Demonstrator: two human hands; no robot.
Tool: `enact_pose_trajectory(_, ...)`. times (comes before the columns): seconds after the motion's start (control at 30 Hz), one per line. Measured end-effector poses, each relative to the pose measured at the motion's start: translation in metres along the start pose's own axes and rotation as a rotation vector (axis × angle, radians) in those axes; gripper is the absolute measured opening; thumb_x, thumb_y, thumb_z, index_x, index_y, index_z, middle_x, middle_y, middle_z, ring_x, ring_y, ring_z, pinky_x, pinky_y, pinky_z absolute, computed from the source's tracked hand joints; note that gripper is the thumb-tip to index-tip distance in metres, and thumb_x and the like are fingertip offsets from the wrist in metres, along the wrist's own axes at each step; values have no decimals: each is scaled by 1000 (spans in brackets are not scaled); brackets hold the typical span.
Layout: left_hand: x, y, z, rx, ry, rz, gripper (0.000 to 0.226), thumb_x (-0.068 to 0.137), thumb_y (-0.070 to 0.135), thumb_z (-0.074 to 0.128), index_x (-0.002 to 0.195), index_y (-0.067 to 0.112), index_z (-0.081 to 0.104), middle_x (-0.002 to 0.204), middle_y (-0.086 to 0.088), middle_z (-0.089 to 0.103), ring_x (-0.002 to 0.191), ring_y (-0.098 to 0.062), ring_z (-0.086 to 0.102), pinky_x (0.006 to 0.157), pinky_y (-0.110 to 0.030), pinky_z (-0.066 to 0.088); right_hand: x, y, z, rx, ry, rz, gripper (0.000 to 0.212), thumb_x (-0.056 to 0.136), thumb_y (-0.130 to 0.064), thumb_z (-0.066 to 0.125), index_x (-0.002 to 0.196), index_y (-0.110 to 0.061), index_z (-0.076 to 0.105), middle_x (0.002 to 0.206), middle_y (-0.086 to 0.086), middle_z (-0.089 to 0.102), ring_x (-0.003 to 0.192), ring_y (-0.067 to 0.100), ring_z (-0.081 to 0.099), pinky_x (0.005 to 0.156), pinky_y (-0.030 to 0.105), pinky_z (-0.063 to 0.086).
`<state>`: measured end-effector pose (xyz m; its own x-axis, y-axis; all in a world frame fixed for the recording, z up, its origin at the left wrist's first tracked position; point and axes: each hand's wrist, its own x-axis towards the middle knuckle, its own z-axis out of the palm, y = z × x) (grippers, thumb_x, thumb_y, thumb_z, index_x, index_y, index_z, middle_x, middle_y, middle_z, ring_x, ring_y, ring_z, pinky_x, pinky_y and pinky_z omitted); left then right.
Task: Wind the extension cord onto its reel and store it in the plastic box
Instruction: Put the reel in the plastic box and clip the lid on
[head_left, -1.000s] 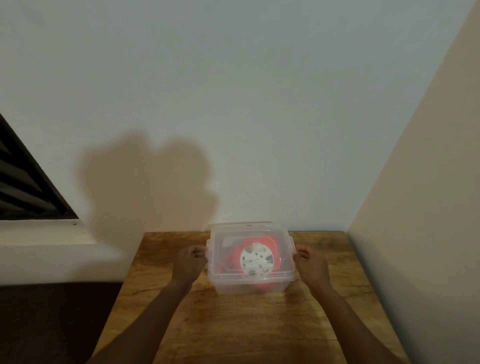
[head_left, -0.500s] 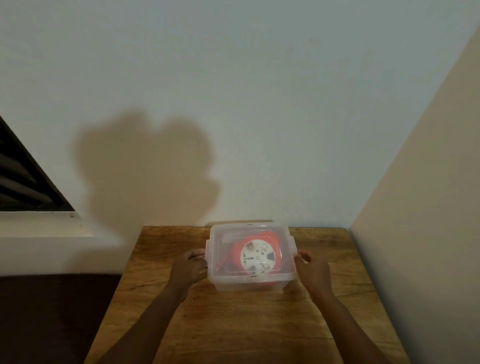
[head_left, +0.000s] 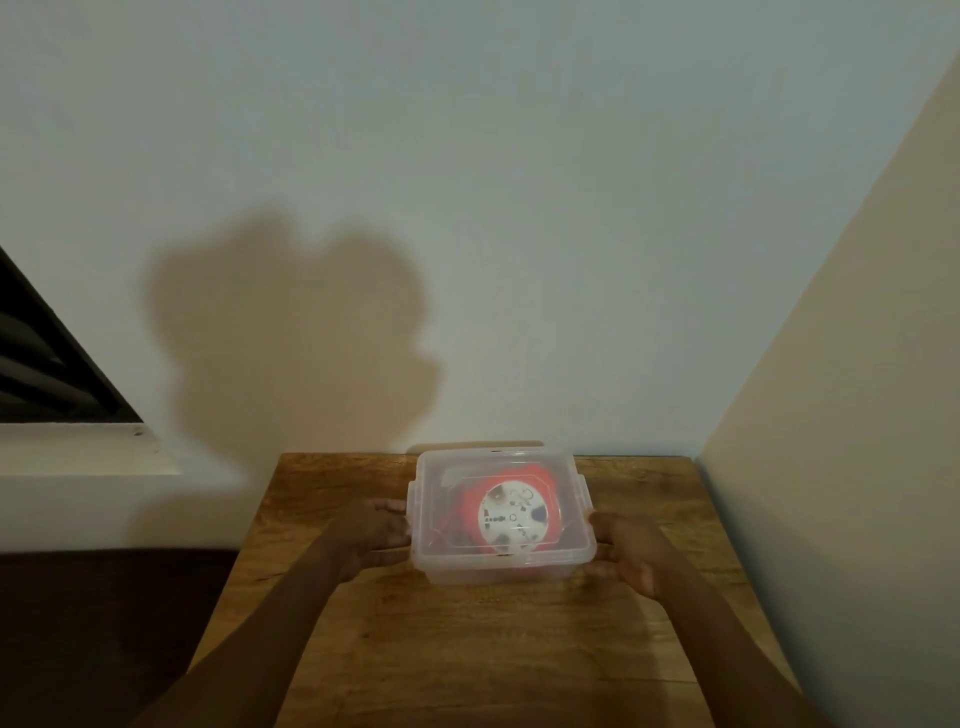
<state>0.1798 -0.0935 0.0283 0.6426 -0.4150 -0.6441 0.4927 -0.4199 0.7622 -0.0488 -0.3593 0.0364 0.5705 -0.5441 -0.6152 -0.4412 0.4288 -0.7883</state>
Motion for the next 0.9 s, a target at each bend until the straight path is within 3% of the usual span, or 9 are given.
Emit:
enact_pose_trajectory(0.17, 1, 1, -1, 30, 5, -14, 29, 85, -11, 69, 110, 4, 72, 105, -22, 76, 89, -36, 77, 68, -45, 65, 5, -2, -1, 5, -15, 12, 21, 93, -5, 62, 113, -8, 65, 98, 12, 75, 86, 30, 74, 76, 47, 60)
enact_pose_trajectory(0.23, 0, 1, 0, 28, 13, -14, 26, 87, -10, 68, 108, 4, 72, 105, -22, 76, 89, -37, 78, 69, -46, 65, 5, -4, 0, -16, 20, -1, 22, 92, -4, 62, 113, -9, 65, 100, 12, 74, 85, 29, 74, 71, 43, 61)
enact_pose_trajectory(0.33, -5, 1, 2, 26, 18, -9, 25, 88, -10, 68, 108, 4, 72, 107, -22, 76, 91, -38, 77, 74, -51, 65, 4, -6, 2, -70, 109, -75, 23, 90, -1, 64, 110, -10, 66, 104, 10, 72, 88, 29, 72, 77, 48, 60)
enact_pose_trajectory(0.5, -9, 2, 6, 21, 20, -20, 28, 85, -11, 71, 109, 4, 71, 109, -20, 75, 94, -36, 77, 78, -54, 64, -3, -7, 20, -336, 233, -255, 7, 88, -9, 67, 93, -12, 71, 85, 4, 74, 72, 17, 72, 70, 39, 62)
enact_pose_trajectory(0.57, -9, 2, 7, 24, 28, -18, 28, 85, -11, 71, 108, 4, 71, 107, -19, 76, 93, -36, 78, 79, -55, 64, -5, -4, 23, -407, 274, -278, 10, 90, -15, 66, 99, -11, 70, 93, 6, 74, 75, 17, 71, 71, 36, 61)
enact_pose_trajectory(0.7, -10, 2, 7, 36, 29, -10, 26, 86, -10, 71, 107, 5, 71, 106, -18, 77, 95, -35, 77, 84, -57, 63, -5, 7, 29, -500, 289, -379, 43, 89, -21, 69, 129, -10, 57, 116, 10, 68, 94, 24, 69, 74, 33, 59)
enact_pose_trajectory(0.9, -9, 0, 7, -3, 39, -3, 25, 85, -9, 72, 108, 3, 72, 107, -20, 76, 96, -37, 76, 86, -57, 62, -2, 14, 30, -526, 383, -427, 47, 91, -24, 66, 135, -12, 56, 114, 8, 70, 91, 22, 70, 76, 34, 58)
